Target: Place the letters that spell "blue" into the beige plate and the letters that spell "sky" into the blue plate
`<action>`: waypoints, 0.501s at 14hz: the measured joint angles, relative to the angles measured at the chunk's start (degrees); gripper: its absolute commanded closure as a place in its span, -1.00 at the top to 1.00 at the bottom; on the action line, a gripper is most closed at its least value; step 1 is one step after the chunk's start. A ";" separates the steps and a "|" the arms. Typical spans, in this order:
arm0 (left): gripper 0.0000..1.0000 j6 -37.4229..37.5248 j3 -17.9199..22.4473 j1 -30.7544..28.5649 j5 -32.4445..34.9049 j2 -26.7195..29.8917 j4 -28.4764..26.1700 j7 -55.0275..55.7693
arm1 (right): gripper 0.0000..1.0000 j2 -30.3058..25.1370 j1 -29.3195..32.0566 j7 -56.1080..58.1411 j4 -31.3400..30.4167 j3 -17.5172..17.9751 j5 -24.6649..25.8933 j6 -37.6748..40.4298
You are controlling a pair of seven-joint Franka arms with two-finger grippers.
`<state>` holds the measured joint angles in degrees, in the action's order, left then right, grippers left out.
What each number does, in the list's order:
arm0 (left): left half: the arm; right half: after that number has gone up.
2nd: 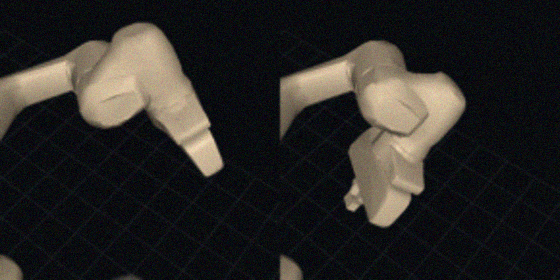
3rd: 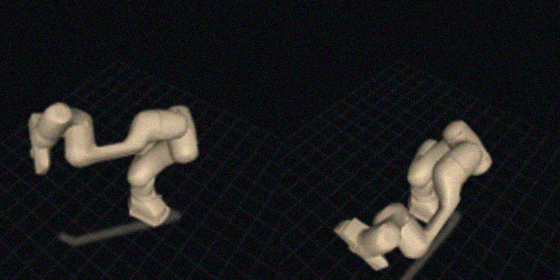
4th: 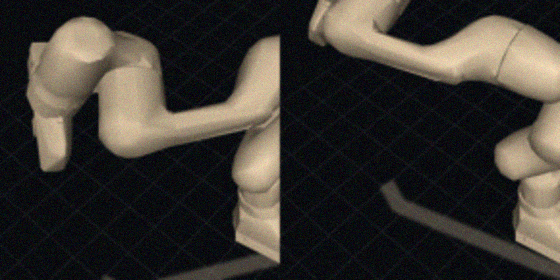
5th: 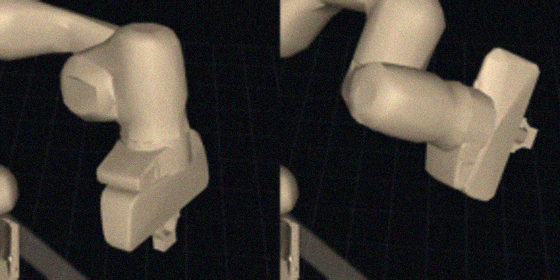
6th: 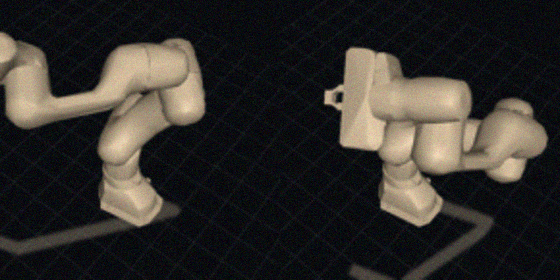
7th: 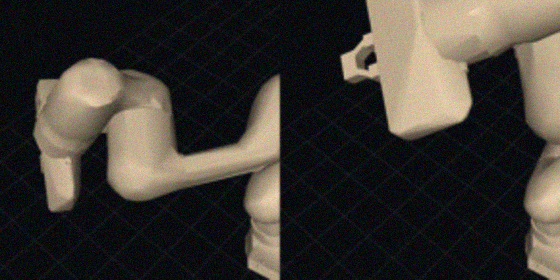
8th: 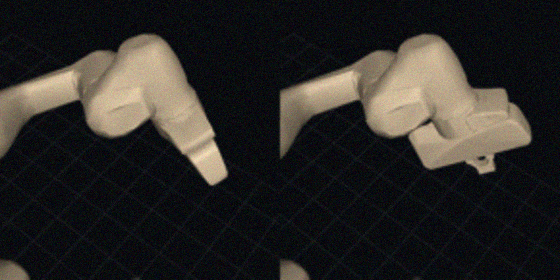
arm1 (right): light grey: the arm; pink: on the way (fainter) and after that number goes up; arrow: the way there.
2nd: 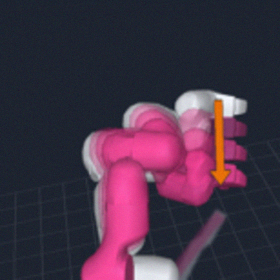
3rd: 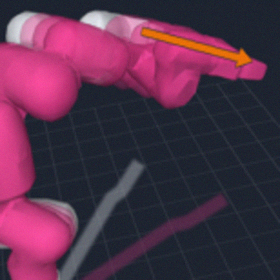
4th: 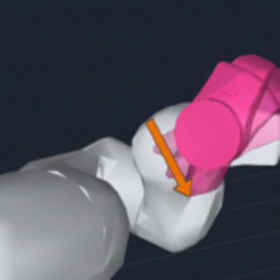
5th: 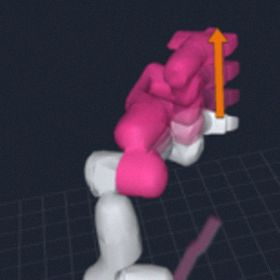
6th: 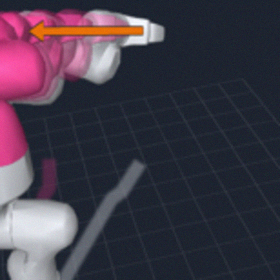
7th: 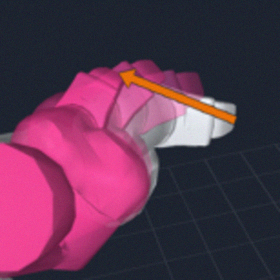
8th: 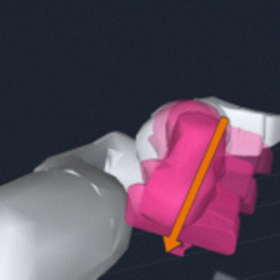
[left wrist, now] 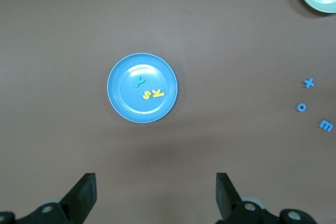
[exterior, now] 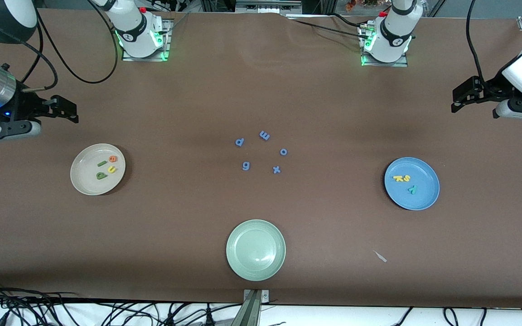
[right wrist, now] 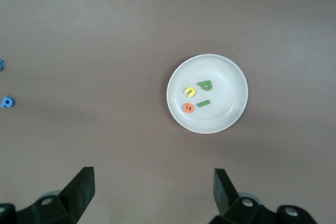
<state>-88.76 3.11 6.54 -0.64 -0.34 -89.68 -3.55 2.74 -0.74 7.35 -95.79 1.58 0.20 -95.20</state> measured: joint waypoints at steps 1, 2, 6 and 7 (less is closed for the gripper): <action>1.00 0.00 0.00 0.00 0.00 0.00 0.00 0.00 | 1.00 -0.26 0.13 0.00 0.66 -0.01 0.13 -0.02; 1.00 0.00 0.00 0.00 0.00 0.00 0.00 0.00 | 1.00 -0.50 0.22 0.00 1.40 -0.03 0.30 -0.02; 1.00 0.00 0.00 0.00 0.00 0.00 0.00 0.00 | 1.00 -0.76 1.61 -0.13 2.26 -0.36 0.33 -0.11; 1.00 0.00 0.00 0.00 0.00 0.00 0.00 0.00 | 1.00 -0.74 2.00 -0.13 2.26 -0.57 0.33 -0.14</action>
<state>-88.76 3.11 6.54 -0.64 -0.34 -89.67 -3.55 2.00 1.26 7.22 -93.53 1.01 0.53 -95.34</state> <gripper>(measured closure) 0.000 0.000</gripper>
